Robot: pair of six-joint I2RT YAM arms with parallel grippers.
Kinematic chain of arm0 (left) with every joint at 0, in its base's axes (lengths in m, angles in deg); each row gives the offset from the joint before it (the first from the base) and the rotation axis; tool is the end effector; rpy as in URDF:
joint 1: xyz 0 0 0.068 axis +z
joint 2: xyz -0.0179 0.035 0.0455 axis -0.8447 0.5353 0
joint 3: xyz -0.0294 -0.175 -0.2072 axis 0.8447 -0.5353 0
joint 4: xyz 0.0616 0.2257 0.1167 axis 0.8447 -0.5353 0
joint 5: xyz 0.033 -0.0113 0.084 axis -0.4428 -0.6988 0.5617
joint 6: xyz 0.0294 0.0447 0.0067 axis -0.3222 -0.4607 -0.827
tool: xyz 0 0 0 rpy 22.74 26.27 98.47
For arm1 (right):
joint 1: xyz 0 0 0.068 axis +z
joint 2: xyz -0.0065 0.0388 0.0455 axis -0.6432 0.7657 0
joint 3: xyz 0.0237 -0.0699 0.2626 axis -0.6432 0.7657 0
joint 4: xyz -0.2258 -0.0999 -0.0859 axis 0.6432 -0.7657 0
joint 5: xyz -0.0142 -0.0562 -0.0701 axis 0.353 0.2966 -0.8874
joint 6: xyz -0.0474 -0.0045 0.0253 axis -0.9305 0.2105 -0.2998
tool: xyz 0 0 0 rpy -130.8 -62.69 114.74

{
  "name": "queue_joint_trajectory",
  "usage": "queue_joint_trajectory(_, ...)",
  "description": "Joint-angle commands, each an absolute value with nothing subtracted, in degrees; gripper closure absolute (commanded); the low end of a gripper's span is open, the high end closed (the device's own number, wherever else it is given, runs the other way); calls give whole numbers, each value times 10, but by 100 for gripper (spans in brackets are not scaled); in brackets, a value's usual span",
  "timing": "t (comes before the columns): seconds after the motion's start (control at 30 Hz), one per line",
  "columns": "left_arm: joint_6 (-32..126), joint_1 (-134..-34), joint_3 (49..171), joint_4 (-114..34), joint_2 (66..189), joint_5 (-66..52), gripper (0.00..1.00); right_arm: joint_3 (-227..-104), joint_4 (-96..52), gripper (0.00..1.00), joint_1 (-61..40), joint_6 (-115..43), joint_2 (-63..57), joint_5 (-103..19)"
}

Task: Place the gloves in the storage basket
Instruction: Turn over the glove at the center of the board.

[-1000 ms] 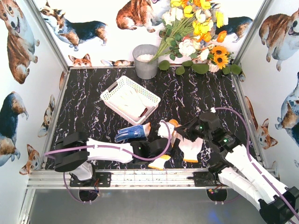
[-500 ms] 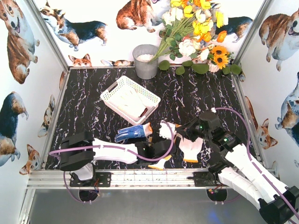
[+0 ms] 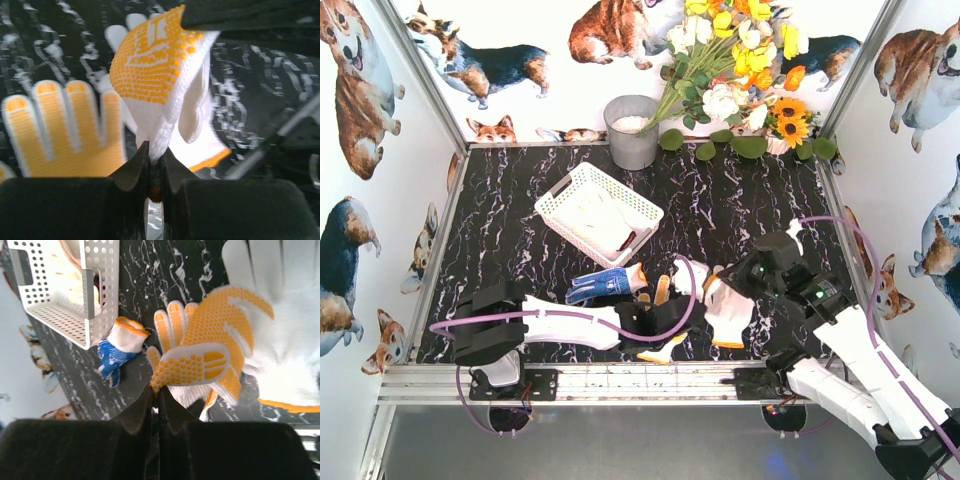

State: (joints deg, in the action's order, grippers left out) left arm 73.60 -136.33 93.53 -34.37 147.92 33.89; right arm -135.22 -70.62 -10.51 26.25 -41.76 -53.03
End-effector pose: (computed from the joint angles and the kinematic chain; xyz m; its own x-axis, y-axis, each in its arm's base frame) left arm 0.0894 -0.3502 0.2055 -0.5365 0.0509 -0.8424 0.5200 0.8061 -0.2824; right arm 0.1249 0.0682 0.2858 -0.6478 0.7049 -0.2888 0.4250 0.6491 0.6308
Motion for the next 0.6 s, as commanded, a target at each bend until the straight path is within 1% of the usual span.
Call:
queue_joint_trajectory(0.0,790,-1367,936,-277,1451,211,100,-1411,-751,100,-105,188,-396,-611)
queue_joint_trajectory(0.07,826,-1367,921,-264,1440,181,100,-1412,-727,100,-104,174,-370,-590)
queue_joint_trajectory(0.17,890,-1363,880,-256,1419,166,100,-1391,-662,99,-98,158,-315,-532)
queue_joint_trajectory(0.2,913,-1356,864,-253,1410,159,100,-1388,-641,94,-94,150,-293,-511)
queue_joint_trajectory(0.27,960,-1336,824,-232,1392,136,100,-1388,-610,79,-82,136,-258,-497)
queue_joint_trajectory(0.37,1002,-1307,748,-188,1373,99,100,-1394,-580,64,-76,113,-228,-485)
queue_joint_trajectory(0.47,1018,-1283,707,-169,1361,77,100,-1406,-579,55,-75,94,-231,-481)
queue_joint_trajectory(0.57,1011,-1268,696,-185,1346,69,100,-1406,-595,53,-75,84,-258,-484)
